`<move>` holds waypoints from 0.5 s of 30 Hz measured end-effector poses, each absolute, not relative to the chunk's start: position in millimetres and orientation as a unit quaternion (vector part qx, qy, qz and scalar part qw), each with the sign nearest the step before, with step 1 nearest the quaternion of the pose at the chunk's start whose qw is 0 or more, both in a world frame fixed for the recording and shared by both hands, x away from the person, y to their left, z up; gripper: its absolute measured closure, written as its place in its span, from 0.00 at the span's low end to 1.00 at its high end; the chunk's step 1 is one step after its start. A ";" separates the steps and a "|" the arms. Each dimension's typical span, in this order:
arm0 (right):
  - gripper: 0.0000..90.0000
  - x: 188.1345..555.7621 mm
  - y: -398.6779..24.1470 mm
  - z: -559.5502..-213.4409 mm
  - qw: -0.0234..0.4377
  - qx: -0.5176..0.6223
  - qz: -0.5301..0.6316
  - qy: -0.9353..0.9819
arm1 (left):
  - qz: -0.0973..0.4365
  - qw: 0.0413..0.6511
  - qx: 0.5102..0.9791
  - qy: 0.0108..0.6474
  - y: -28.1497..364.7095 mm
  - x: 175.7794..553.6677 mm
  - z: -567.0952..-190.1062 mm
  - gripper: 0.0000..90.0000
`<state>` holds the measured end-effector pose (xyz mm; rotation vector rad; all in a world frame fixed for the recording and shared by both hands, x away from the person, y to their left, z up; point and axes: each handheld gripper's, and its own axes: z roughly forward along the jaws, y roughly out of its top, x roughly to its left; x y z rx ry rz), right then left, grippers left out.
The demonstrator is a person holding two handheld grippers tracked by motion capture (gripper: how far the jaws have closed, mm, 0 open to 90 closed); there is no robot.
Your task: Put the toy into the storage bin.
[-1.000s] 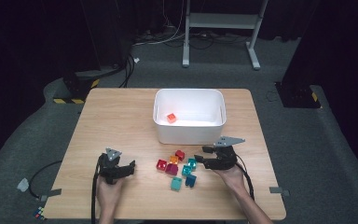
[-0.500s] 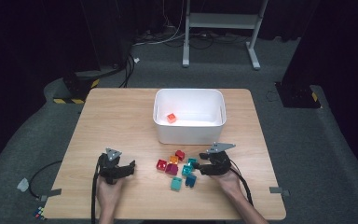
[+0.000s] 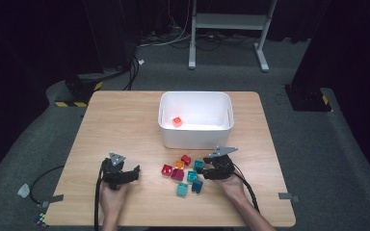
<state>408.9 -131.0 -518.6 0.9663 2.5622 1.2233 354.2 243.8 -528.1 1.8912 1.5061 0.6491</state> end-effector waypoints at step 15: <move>0.65 407.9 -124.3 -520.7 0.099 0.310 0.403 0.856 | 0.246 0.314 0.717 0.571 243.8 354.2 -528.1 0.17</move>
